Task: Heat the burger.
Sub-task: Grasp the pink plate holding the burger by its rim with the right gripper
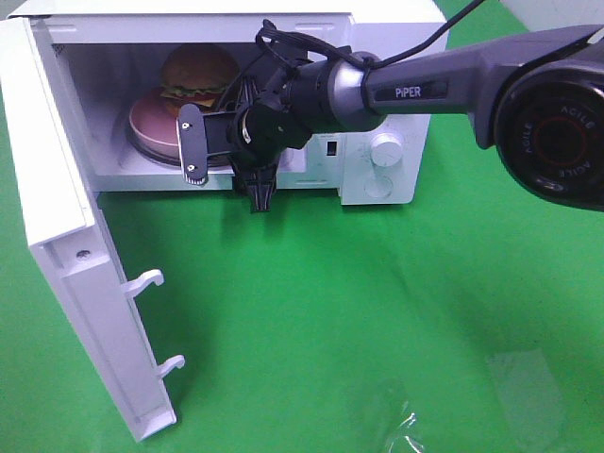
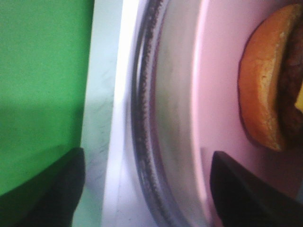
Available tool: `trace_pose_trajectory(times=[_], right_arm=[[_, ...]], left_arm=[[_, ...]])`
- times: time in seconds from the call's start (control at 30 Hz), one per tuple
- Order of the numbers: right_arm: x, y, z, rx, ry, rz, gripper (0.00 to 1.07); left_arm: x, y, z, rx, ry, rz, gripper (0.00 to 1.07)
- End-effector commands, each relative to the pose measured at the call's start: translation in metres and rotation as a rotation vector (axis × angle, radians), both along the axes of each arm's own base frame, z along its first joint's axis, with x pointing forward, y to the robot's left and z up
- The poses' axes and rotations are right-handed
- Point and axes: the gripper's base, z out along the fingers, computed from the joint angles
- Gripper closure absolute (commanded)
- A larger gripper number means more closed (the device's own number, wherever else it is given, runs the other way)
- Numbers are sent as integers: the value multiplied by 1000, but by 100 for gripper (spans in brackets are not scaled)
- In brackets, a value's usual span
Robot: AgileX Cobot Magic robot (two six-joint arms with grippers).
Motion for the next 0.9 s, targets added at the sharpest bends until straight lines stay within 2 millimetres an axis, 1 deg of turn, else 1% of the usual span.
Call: trace_pose_trajectory(times=[0.03,0.07,0.1,0.13,0.17,0.2,0.23,0.27,0.3,0.33,0.5,0.63,0.8,0.9], right_arm=[[4,0,5,6,-39,24,54],[4,0,5,6,-39,24,54],[4,0,5,6,-39,24,67],[4,0,5,6,-39,24,67],[2,3,5,10,-36,28,81],[2,3,5,10,-36,28,81],[1,4,6,23,-28,23,93],[1,4,6,23,-28,23,93],[0,4,6,26,-26,21,98],[-1,5,6,24,-25,23,106],[-4,9,7,20,-20,26,107],[-5,9,15,36,-16,19,107],[-9,5,20,-21,13,32,107],[-14,4,23,-72,51,75,107]], left_arm=[[0,0,0,3,-15,4,9],[0,0,0,3,-15,4,9],[0,0,0,3,-15,4,9],[0,0,0,3,-15,4,9],[0,0,0,3,-15,4,9],[0,0,0,3,-15,4,9],[0,0,0,3,-15,4,9],[0,0,0,3,-15,4,9],[0,0,0,3,-15,4,9],[0,0,0,3,-15,4,9],[0,0,0,3,-15,4,9],[0,0,0,2,-15,4,9],[0,0,0,2,-15,4,9],[0,0,0,2,-15,4,9]])
